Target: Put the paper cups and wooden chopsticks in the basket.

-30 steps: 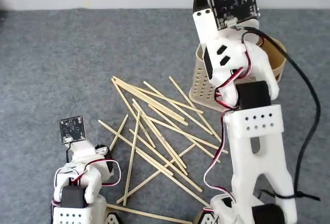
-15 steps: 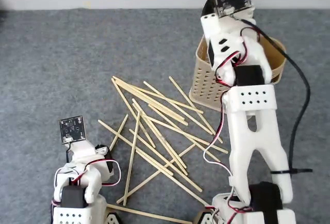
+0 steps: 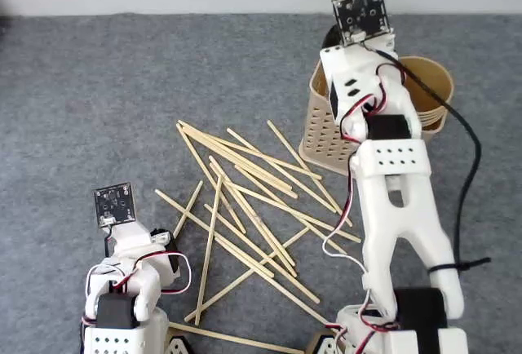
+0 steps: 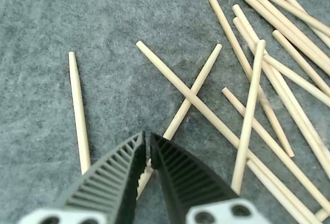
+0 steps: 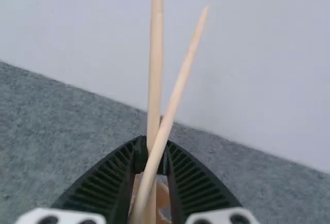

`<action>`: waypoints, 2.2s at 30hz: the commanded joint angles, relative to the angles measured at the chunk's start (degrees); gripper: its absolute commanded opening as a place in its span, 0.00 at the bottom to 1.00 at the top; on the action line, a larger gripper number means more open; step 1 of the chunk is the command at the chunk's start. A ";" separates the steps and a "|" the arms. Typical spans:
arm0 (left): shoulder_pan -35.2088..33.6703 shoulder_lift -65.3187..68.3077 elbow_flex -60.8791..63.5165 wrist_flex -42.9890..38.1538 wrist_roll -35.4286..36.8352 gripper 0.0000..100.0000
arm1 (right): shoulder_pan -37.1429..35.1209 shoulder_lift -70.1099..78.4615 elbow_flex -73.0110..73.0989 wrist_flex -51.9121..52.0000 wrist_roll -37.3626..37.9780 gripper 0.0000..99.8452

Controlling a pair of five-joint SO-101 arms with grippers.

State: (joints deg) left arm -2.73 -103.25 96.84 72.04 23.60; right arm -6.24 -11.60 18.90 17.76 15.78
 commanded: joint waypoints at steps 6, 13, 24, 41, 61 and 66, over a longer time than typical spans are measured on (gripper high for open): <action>0.09 -0.70 -0.48 0.18 -0.26 0.01 | 0.66 -11.12 8.44 -0.84 0.44 0.01; 0.09 -0.70 -0.48 0.18 -0.26 0.01 | 0.84 -20.53 16.70 1.80 0.44 0.08; 0.09 -0.70 -0.48 0.18 -0.26 0.01 | 0.66 -31.16 16.97 14.29 0.00 0.17; 0.09 -0.70 -0.48 0.18 -0.26 0.01 | -4.44 -40.84 17.05 28.00 -13.71 0.03; 0.09 -0.70 -0.48 0.18 -0.26 0.01 | -7.16 -28.62 15.91 30.64 -43.52 0.13; 0.09 -0.70 -0.48 0.18 -0.26 0.01 | -7.43 -28.44 14.51 30.64 -44.48 0.13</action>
State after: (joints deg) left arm -2.73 -103.25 96.84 72.04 23.60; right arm -13.27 -40.18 36.31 48.79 -27.91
